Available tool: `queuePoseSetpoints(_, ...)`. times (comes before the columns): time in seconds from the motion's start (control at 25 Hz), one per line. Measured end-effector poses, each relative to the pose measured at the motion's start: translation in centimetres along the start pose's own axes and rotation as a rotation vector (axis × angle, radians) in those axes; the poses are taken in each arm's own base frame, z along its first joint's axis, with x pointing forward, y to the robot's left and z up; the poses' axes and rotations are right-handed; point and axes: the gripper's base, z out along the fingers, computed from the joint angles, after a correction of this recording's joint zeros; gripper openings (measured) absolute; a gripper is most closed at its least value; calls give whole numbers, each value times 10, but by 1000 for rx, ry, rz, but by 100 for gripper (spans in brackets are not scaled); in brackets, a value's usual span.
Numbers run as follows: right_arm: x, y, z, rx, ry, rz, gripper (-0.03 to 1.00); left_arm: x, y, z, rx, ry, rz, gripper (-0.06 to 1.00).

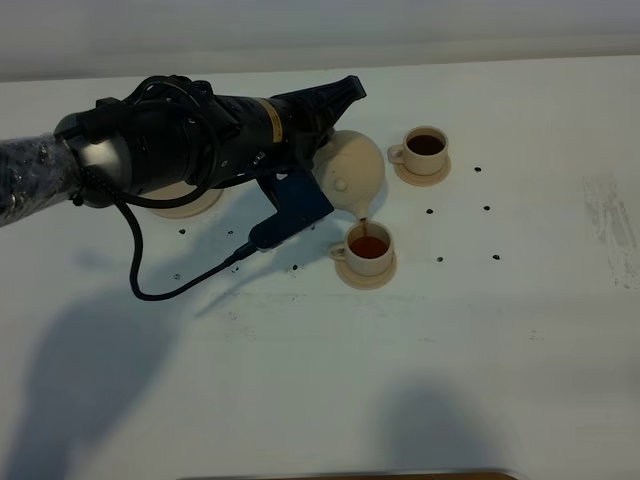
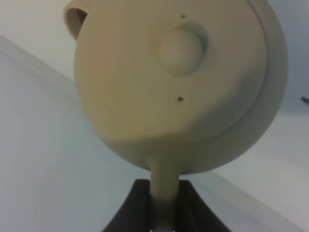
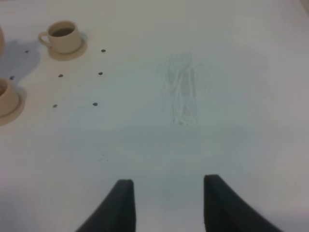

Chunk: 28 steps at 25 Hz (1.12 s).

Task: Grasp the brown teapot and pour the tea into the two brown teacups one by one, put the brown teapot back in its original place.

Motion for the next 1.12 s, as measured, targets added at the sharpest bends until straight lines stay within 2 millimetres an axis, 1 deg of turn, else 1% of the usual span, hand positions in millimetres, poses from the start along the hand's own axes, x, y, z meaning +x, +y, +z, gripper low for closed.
queuePoseSetpoints(0.52, 0, 0, 0, 0, 0, 0, 35, 0, 1, 0, -15, 6, 59, 8)
queuePoseSetpoints(1.12, 0, 0, 0, 0, 0, 0, 35, -7, 8, -1, -31, -4, 74, 8)
